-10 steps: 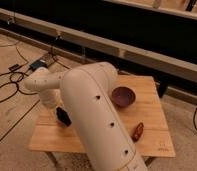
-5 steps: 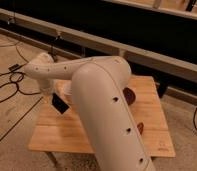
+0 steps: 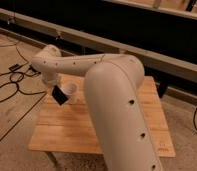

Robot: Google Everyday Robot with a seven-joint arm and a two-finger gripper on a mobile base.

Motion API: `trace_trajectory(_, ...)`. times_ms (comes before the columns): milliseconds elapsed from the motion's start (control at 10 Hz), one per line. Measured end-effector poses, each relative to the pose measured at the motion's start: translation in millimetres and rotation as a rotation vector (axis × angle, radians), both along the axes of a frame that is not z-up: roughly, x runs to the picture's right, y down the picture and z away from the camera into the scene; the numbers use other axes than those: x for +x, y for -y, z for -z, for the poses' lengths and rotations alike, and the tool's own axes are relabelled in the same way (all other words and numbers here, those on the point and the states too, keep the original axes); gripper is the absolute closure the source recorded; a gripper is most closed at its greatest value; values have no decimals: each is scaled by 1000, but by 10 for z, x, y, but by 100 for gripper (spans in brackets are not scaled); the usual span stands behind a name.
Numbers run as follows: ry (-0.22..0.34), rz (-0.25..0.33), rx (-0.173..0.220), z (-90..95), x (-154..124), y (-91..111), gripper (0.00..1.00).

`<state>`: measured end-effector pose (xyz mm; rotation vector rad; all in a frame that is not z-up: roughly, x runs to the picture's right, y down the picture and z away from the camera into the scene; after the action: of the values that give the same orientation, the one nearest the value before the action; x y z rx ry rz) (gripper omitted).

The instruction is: Place the eraser in the ceramic cup

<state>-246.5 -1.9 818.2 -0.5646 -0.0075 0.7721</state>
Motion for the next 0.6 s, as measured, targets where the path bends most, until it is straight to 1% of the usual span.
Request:
trace_trajectory(300,97,-78,5,156,-37,158,100)
trace_trajectory(500,136,-125,14,210,54,243,100)
trace_trajectory(600,141,-150,20,205,140,283,100)
